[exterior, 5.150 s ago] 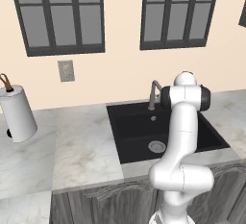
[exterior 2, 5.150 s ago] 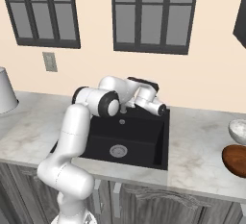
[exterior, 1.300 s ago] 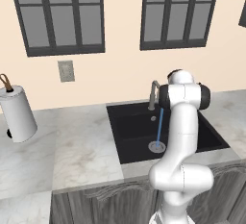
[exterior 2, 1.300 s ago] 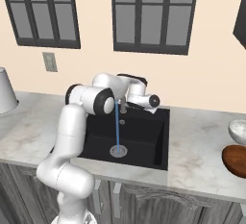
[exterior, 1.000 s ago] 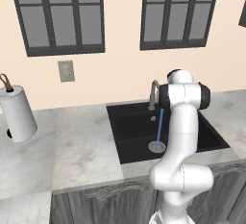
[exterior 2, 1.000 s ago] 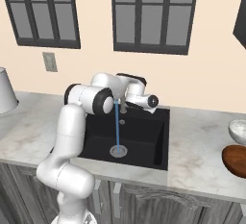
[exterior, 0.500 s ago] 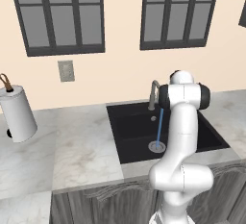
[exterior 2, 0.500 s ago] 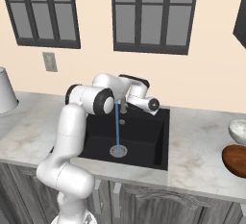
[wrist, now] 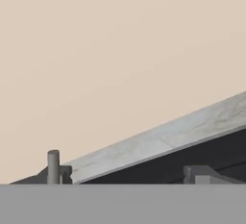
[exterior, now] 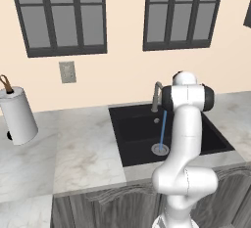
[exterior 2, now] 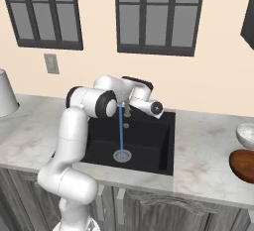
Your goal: Rinse each bowl for a few seconds and place them down in the sink or on the counter.
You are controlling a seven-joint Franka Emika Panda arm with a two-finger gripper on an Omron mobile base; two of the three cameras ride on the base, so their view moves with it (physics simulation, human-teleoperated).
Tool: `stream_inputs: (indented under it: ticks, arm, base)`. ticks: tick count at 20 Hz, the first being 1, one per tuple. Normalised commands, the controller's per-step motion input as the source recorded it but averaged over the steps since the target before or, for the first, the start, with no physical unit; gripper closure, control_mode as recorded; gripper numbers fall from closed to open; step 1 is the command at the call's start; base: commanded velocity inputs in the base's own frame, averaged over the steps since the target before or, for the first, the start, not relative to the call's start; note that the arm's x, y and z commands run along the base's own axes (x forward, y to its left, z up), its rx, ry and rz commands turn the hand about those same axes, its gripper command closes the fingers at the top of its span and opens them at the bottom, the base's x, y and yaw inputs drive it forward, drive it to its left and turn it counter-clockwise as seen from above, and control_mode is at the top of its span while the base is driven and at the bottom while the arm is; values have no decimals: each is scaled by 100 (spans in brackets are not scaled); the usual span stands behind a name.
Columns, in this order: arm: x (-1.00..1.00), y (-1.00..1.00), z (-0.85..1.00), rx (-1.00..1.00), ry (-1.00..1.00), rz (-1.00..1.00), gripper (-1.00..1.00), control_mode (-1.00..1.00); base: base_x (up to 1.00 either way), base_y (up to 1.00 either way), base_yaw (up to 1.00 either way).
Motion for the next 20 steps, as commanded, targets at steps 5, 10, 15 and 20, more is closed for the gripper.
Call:
stream_inputs:
  ticks: [5, 10, 15, 20]
  arm:
    - [0, -43, 66, 6, -4, 0, -100, -100]
    - [5, -36, 71, 8, -9, 0, -100, -100]
    - [7, -42, 76, 14, -7, 0, -100, -100]
    - [1, -47, 80, 14, -3, 0, -100, -100]
  base:
    - [0, 0, 0]
    - [0, 0, 0]
    - [0, 0, 0]
    - [0, 0, 0]
